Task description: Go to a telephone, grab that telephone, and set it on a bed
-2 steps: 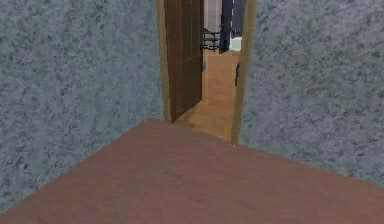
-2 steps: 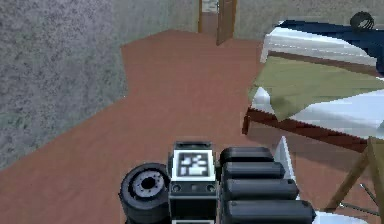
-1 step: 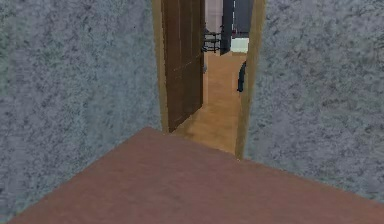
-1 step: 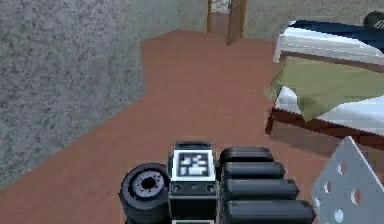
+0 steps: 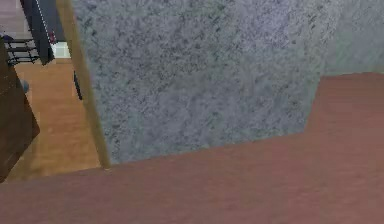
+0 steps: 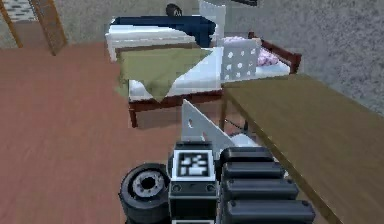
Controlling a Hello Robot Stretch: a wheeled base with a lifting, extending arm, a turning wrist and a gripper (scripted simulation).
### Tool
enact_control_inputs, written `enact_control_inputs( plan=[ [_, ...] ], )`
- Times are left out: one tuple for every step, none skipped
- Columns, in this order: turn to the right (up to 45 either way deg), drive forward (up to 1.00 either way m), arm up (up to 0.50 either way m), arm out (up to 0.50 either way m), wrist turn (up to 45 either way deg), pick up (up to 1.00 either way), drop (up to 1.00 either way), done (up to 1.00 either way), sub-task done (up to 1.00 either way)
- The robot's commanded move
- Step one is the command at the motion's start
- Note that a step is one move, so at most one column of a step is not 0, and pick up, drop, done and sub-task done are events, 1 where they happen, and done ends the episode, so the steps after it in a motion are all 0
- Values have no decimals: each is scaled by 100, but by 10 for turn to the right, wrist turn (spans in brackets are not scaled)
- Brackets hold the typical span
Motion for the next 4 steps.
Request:
enact_control_inputs(
  plan=[
    [420,0,0,0,0,0,0,0,0],
    [0,75,0,0,0,0,0,0,0],
    [240,0,0,0,0,0,0,0,0],
    [0,100,0,0,0,0,0,0,0]
  ],
)
